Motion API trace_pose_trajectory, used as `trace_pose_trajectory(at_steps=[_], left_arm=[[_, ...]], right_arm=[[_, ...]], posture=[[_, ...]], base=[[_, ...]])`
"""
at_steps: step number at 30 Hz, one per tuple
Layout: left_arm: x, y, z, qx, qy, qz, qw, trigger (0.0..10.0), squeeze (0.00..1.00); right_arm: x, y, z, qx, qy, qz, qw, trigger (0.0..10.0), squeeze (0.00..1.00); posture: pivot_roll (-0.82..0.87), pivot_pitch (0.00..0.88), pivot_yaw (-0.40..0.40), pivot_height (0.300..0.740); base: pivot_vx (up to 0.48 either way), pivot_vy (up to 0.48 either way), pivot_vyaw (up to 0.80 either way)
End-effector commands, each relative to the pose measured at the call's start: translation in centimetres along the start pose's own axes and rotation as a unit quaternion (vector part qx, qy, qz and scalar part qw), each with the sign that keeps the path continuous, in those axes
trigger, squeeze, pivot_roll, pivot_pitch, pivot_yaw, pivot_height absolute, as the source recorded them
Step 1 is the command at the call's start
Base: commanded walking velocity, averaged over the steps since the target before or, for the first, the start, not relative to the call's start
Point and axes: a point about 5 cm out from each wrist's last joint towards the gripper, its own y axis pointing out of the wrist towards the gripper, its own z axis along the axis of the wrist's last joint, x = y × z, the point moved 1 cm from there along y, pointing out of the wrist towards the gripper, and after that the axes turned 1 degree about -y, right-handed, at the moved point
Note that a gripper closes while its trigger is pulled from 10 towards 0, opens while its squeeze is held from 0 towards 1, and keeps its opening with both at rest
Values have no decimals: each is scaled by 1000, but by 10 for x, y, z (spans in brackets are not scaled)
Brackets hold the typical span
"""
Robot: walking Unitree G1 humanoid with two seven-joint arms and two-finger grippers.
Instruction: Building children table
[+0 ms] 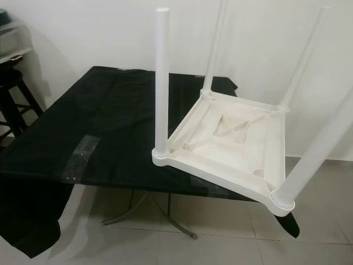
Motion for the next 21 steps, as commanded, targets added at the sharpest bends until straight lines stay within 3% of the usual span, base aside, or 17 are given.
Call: trace_pose_trajectory(at_steps=[1, 5, 8, 13, 21], left_arm=[[-4, 0, 4, 2, -6, 5, 1000, 10000, 0], [0, 0, 7, 4, -7, 1, 1000, 10000, 0], [12, 2, 21, 22, -23, -21, 999, 10000, 0], [13, 2, 24, 24, -29, -29, 999, 10000, 0], [15, 2, 17, 20, -57, -35, 998, 10000, 0]], right_arm=[[-106, -54, 182, 259, -290, 74, 918, 10000, 0], [-103, -54, 184, 261, -287, 72, 919, 10000, 0], [-97, -53, 187, 262, -284, 65, 920, 10000, 0], [-97, -53, 186, 260, -285, 65, 920, 10000, 0], [-97, -52, 184, 258, -293, 65, 918, 10000, 0]], posture=[[7, 0, -1, 740], [-7, 0, 5, 740], [4, 0, -2, 740], [3, 0, -1, 740], [14, 0, -12, 740]], base=[[0, 0, 0], [0, 0, 0], [0, 0, 0], [0, 0, 0], [0, -424, 0]])
